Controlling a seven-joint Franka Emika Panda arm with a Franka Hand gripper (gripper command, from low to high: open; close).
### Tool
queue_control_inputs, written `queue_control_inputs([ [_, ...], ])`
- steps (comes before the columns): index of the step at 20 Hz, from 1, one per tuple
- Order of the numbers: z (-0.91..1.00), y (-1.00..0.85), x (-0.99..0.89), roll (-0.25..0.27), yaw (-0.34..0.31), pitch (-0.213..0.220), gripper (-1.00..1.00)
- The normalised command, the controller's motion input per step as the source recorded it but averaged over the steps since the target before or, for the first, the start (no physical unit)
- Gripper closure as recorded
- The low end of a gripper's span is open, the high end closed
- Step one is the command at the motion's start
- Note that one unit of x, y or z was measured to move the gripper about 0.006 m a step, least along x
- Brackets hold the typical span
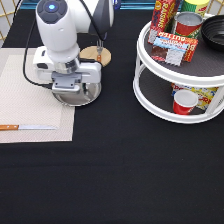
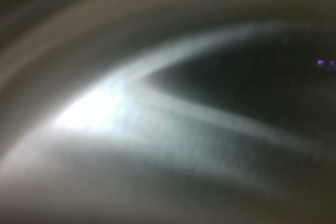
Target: Arrange plate and fork
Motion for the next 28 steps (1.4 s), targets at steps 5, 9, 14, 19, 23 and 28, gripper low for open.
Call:
queue_control_inputs([
  [5,0.09,-0.7,0.28,0.004,-0.002,0.022,-1.0],
  [9,0.05,-0.7,0.19,0.0,-0.014,0.018,-1.0],
  [14,0.07,-0.7,0.32,0.0,-0.001,0.01,-1.0],
  [19,0.04,-0.72,0.57,0.0,0.014,0.002,-1.0],
  [23,0.02,-0.71,0.65,0.0,0.049,0.0,-1.0],
  [28,0.07,-0.71,0.67,0.012,0.045,0.004,-1.0],
])
